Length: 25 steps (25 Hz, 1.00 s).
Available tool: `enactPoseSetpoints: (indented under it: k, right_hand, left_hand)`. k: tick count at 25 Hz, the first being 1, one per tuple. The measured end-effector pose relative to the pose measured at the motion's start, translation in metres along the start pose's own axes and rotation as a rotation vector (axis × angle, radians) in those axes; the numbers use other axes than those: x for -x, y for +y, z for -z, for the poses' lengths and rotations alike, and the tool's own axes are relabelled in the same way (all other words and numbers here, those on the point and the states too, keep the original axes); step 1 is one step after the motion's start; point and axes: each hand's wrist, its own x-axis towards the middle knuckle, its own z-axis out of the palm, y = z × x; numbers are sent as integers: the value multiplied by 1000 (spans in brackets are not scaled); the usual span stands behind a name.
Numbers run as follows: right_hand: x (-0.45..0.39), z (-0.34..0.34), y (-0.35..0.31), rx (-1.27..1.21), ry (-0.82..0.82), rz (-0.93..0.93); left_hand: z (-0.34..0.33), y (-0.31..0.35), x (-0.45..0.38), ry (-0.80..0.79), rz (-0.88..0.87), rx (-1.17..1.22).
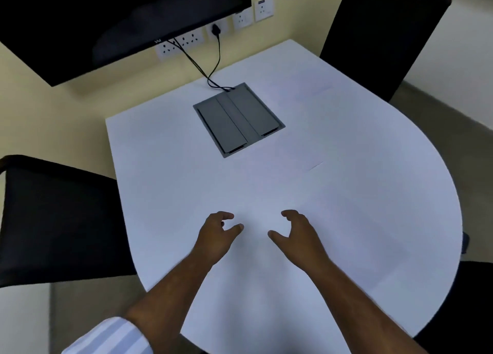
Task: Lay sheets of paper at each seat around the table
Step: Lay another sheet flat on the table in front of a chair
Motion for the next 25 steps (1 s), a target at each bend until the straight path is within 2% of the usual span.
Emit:
enactPoseSetpoints:
  k: [6,9,12,14,17,20,25]
  right_hand:
    - [-61,-27,-31,-102,80,-140]
    - [-103,-49,-37,-65,152,-266]
    - [-147,-75,-36,-104,254,-417]
    - [-171,-91,-37,-81,312,-495]
    - [-201,-115,-41,3,390,-617]
    - [-215,-136,-50,78,461,-703]
    - [-223,-159,-60,165,526,-765]
  left_hand:
    - [17,8,-129,-40,-45,-175]
    - [23,7,-202,-87,-55,-219]
    - [14,6,-266,-119,-80,-176]
    - [2,6,-292,-91,-156,-140]
    - [-16,-3,-321,-11,-303,-332]
    - [-25,-15,-327,-38,-336,-594]
    - [-37,-21,-317,-85,-365,-677]
